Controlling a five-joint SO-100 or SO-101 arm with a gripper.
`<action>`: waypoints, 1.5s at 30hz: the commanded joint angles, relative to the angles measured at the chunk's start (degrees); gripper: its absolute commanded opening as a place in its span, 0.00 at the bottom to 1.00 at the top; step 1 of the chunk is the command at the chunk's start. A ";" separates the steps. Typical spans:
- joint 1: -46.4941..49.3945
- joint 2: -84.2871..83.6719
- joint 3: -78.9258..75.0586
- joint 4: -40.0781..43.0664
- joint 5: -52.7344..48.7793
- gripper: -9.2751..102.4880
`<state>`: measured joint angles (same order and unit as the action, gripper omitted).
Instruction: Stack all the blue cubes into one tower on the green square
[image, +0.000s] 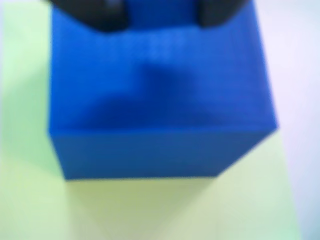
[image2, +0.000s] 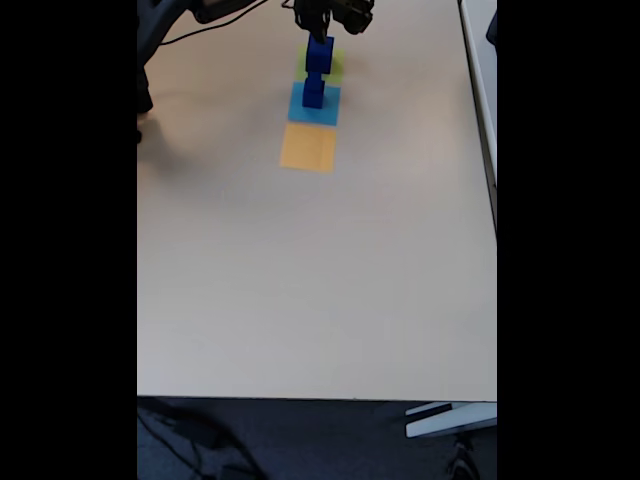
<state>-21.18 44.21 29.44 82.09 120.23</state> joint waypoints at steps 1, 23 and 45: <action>-0.09 0.79 -3.16 -1.14 0.26 0.09; -0.18 -0.18 -3.08 -1.67 0.18 0.12; -0.53 -0.70 -2.46 -1.67 0.44 0.13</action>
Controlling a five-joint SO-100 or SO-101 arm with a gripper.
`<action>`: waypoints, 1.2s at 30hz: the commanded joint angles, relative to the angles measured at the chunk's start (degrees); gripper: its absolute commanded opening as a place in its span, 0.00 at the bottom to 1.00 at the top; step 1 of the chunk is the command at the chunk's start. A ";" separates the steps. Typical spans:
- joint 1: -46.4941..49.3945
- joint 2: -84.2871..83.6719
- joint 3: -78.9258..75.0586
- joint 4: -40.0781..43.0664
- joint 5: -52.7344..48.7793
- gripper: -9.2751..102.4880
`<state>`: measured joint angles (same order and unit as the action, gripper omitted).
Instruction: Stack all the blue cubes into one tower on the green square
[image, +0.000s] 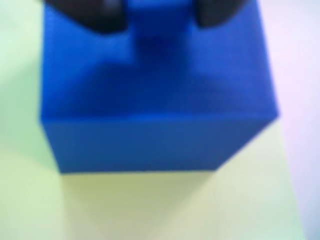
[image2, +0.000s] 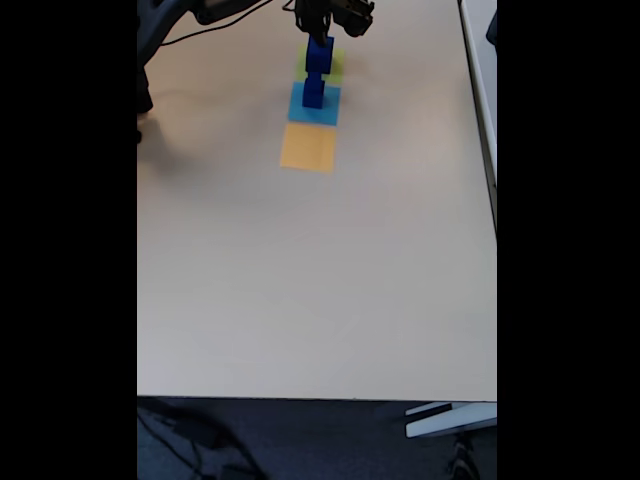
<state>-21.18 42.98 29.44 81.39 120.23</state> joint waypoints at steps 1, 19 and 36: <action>-0.62 0.35 -2.46 -0.97 0.53 0.13; -0.18 2.72 -1.76 -0.79 -1.32 0.21; 1.93 6.86 -6.42 -0.97 -9.76 0.26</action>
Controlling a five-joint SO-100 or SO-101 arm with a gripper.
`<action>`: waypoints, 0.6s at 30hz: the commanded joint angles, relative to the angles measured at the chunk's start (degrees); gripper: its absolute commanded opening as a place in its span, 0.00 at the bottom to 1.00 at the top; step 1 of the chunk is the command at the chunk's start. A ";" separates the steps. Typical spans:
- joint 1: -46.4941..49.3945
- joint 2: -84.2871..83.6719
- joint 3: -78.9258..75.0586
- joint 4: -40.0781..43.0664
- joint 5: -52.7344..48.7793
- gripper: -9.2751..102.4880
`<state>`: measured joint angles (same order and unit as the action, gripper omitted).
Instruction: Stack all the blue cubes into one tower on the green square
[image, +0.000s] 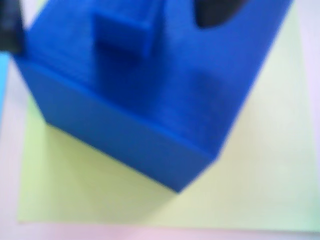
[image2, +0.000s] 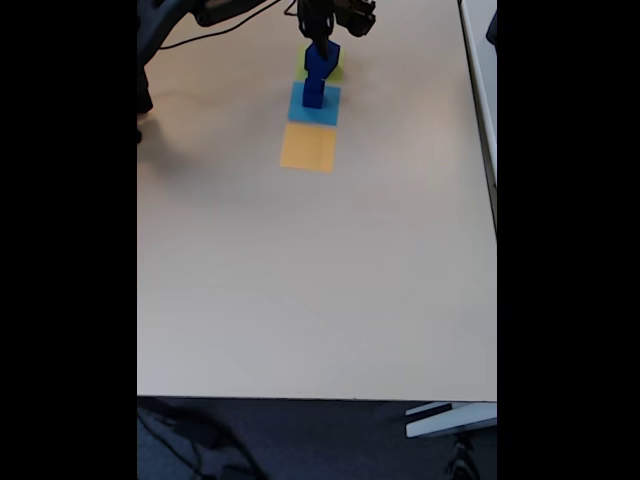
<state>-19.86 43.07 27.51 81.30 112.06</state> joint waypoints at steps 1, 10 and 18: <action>0.79 6.86 -5.10 -0.88 -2.20 0.26; 1.41 8.17 -5.98 -0.70 -4.75 0.25; 1.85 9.23 -6.42 -0.79 -6.42 0.18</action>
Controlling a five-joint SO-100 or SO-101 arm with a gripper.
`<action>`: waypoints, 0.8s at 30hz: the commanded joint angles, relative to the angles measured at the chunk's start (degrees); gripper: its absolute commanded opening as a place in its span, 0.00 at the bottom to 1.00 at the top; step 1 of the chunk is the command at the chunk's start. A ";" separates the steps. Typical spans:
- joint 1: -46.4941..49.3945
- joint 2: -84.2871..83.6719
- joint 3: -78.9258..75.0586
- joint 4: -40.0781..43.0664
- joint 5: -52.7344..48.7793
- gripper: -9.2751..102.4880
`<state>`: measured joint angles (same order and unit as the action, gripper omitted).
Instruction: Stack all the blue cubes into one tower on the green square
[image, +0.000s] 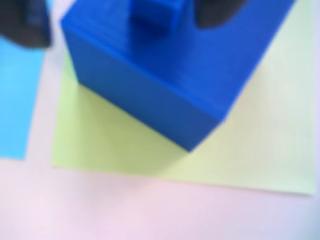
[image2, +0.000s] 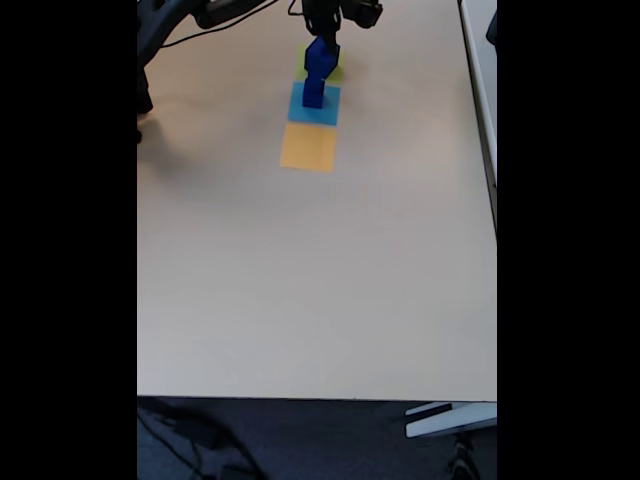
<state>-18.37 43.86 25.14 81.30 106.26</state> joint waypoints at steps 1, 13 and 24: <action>0.53 8.61 -4.04 -0.79 -0.88 0.15; 2.37 11.16 -2.72 0.00 -3.96 0.08; 2.81 14.50 7.12 -0.70 -1.14 0.08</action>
<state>-15.82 51.50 31.46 81.39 103.54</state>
